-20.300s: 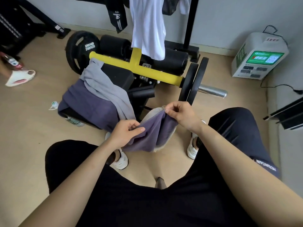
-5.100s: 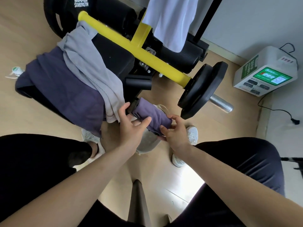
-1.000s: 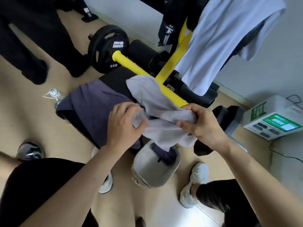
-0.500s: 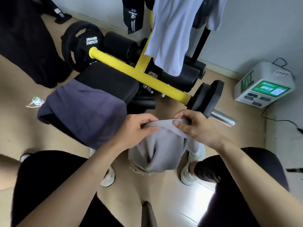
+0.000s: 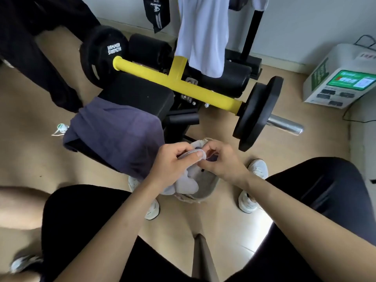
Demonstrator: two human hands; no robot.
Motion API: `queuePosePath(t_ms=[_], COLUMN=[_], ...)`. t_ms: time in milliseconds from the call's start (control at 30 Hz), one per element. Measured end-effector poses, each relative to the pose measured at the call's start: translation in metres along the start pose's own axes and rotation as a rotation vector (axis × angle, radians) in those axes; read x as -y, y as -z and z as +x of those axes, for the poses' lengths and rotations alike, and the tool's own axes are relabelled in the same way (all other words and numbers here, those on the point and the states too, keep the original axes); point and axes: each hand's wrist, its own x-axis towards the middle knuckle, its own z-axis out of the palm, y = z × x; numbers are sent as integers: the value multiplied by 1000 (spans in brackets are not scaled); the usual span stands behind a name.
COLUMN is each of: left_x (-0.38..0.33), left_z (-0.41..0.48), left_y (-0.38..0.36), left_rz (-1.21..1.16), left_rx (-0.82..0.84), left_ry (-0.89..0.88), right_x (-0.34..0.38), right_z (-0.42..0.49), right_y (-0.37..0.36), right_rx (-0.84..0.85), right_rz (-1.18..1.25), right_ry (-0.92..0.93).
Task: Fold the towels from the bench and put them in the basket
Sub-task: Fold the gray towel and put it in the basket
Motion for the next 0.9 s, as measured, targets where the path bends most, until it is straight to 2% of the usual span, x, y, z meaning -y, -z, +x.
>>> queuePosePath(t_ms=[100, 200, 400, 600, 700, 900], left_x=[9, 16, 34, 34, 28, 26], left_z=[0, 3, 11, 9, 6, 12], left_y=[1, 2, 6, 7, 13, 20], left_rz=[-31, -13, -28, -74, -68, -112], left_rx=[0, 0, -58, -102, -130, -343], left_ry=[34, 41, -25, -11, -34, 89], right_x=[-2, 3, -10, -30, -41, -49], right_z=[2, -2, 2, 4, 6, 16], right_y=[-5, -12, -9, -5, 0, 21], right_rx=[-98, -128, -174, -86, -120, -208], right_rz=[-117, -168, -175, -311, -347, -204], right_ry=[50, 103, -88, -198, -290, -317])
